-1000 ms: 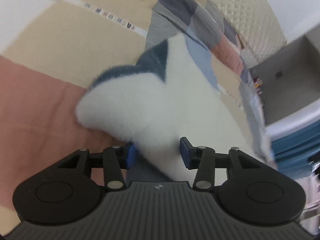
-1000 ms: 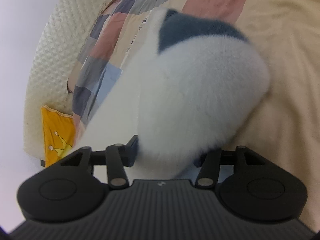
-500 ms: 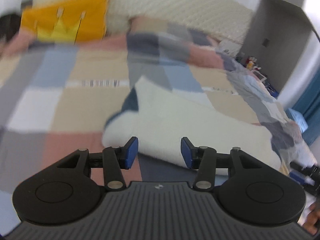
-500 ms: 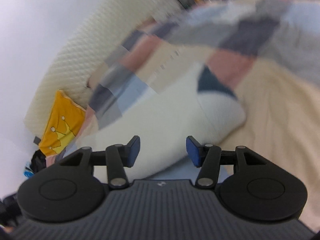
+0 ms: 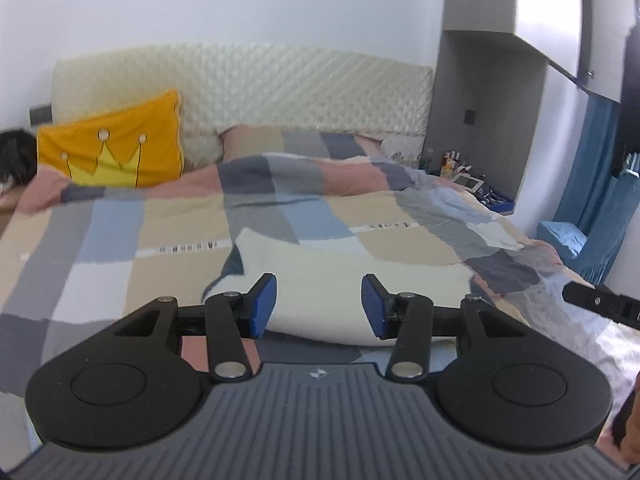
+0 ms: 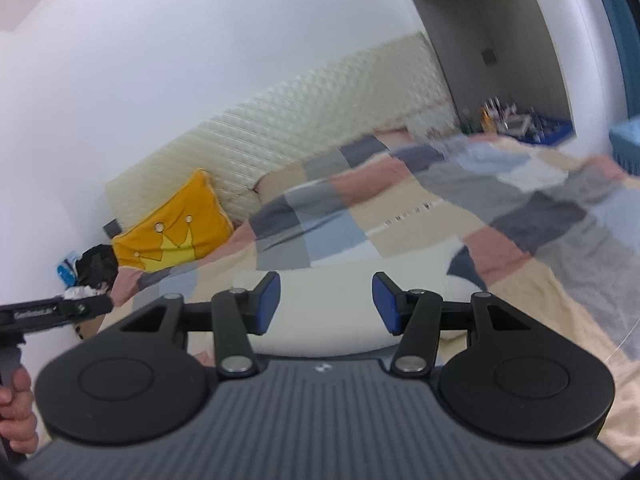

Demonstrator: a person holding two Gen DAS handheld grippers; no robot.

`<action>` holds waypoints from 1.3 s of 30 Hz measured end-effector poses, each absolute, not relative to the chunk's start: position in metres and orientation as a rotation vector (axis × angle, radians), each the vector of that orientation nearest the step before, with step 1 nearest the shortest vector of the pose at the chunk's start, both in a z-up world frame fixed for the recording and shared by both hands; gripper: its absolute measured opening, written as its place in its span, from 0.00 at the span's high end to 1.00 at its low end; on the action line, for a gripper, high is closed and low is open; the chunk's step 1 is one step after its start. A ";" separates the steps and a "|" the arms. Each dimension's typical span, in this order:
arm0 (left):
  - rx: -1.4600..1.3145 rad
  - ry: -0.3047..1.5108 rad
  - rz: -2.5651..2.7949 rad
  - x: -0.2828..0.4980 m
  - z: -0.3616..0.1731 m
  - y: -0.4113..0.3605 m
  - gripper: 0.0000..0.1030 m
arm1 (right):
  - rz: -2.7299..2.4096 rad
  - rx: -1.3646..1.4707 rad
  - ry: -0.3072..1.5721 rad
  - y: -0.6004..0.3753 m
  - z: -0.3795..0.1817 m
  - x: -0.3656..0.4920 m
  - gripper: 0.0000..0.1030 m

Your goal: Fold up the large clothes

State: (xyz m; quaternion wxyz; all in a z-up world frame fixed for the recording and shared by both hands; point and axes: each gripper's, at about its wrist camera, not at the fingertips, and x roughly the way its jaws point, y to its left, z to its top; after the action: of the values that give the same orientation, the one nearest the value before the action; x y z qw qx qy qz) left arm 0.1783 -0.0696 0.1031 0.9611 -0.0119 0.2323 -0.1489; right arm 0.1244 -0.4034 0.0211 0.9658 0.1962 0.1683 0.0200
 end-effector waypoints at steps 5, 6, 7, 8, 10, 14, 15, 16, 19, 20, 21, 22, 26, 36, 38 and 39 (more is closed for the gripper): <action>-0.004 0.449 -0.305 0.134 0.109 -0.071 0.48 | 0.060 0.311 0.316 -0.384 0.031 0.096 0.47; 0.002 0.442 -0.309 0.127 0.109 -0.071 0.48 | 0.062 0.301 0.313 -0.381 0.031 0.092 0.47; 0.006 0.435 -0.312 0.120 0.109 -0.071 0.48 | 0.069 0.292 0.310 -0.378 0.031 0.088 0.47; 0.007 0.430 -0.315 0.113 0.109 -0.070 0.48 | 0.073 0.285 0.309 -0.375 0.029 0.083 0.47; -0.002 0.421 -0.329 0.101 0.108 -0.067 0.48 | 0.082 0.273 0.312 -0.368 0.026 0.076 0.47; -0.006 0.423 -0.374 0.080 0.103 -0.066 0.48 | 0.095 0.254 0.329 -0.355 0.017 0.063 0.47; 0.005 0.416 -0.378 0.074 0.102 -0.066 0.48 | 0.098 0.256 0.334 -0.352 0.014 0.061 0.47; 0.012 0.408 -0.384 0.066 0.101 -0.068 0.48 | 0.103 0.256 0.338 -0.351 0.012 0.059 0.47; 0.009 0.398 -0.397 0.054 0.094 -0.068 0.48 | 0.101 0.253 0.345 -0.343 0.006 0.053 0.47; 0.006 0.393 -0.395 0.052 0.092 -0.067 0.48 | 0.099 0.256 0.347 -0.342 0.003 0.051 0.47; 0.002 0.387 -0.391 0.050 0.089 -0.067 0.47 | 0.095 0.256 0.350 -0.341 0.000 0.050 0.47; 0.000 0.381 -0.385 0.048 0.086 -0.067 0.45 | 0.090 0.255 0.354 -0.339 -0.004 0.048 0.47; -0.012 0.394 -0.385 0.049 0.072 -0.064 0.45 | 0.087 0.254 0.388 -0.336 -0.019 0.045 0.47; -0.050 0.449 -0.375 0.070 0.028 -0.053 0.45 | 0.015 0.206 0.405 -0.331 -0.041 0.045 0.47; -0.042 0.458 -0.360 0.073 0.020 -0.053 0.45 | 0.004 0.184 0.398 -0.327 -0.042 0.045 0.47; -0.033 0.461 -0.353 0.074 0.018 -0.054 0.45 | 0.004 0.178 0.396 -0.326 -0.042 0.045 0.47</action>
State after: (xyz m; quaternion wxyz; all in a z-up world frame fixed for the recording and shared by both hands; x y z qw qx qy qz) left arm 0.0740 -0.0535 0.0178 0.9581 -0.0162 0.2271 -0.1740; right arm 0.0451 -0.3261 -0.0418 0.9765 0.0883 0.1964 0.0021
